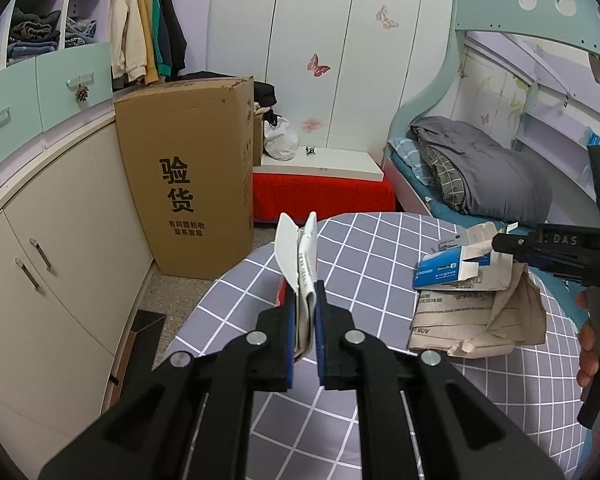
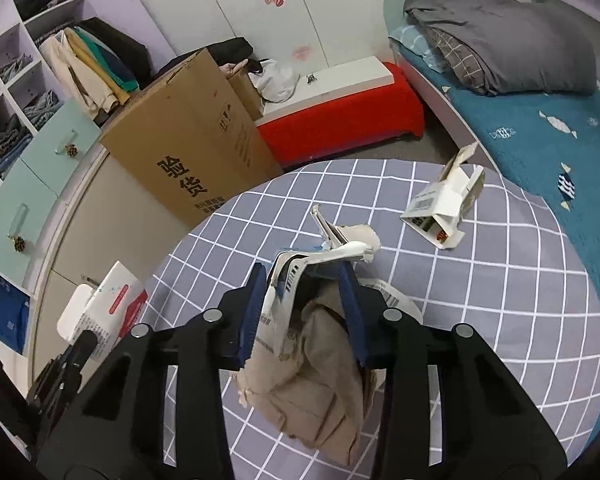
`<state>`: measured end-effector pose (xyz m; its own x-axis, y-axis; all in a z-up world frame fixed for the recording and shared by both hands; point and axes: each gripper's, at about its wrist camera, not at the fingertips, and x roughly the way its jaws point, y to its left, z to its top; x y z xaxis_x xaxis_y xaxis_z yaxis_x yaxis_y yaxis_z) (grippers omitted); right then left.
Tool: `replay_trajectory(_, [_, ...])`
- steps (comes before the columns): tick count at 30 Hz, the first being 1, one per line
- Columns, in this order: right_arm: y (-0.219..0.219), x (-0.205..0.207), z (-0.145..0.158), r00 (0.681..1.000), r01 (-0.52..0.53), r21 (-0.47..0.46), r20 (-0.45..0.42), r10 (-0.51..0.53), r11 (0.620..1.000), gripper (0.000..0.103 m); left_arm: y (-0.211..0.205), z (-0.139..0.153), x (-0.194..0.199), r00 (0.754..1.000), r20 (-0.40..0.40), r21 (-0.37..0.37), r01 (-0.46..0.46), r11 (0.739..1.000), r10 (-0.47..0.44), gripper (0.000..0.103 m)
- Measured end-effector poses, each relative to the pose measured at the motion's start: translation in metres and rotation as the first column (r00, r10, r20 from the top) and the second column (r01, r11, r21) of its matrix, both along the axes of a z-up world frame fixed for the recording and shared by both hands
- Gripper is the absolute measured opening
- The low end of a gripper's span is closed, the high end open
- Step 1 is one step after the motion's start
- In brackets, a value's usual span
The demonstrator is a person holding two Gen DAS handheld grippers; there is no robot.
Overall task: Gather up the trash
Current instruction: 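Grasp the beige paper bag with the right gripper while the left gripper holds the packet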
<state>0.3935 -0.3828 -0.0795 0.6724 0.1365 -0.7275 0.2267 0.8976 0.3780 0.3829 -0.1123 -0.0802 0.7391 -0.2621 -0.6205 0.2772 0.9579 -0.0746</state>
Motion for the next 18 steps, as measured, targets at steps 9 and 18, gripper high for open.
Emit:
replay_trajectory(9, [0.029, 0.027, -0.005, 0.997, -0.071, -0.081, -0.033, 0.069, 0.994, 0.032, -0.001, -0.002, 0.001, 1.0, -0.004, 0.005, -0.004, 1.0, 0.004, 0.008])
replay_trajectory(18, [0.068, 0.023, 0.006, 0.988, -0.144, -0.132, 0.036, 0.15, 0.981, 0.005, 0.018, 0.009, -0.004, 1.0, 0.005, -0.037, -0.003, 0.999, 0.003, 0.008])
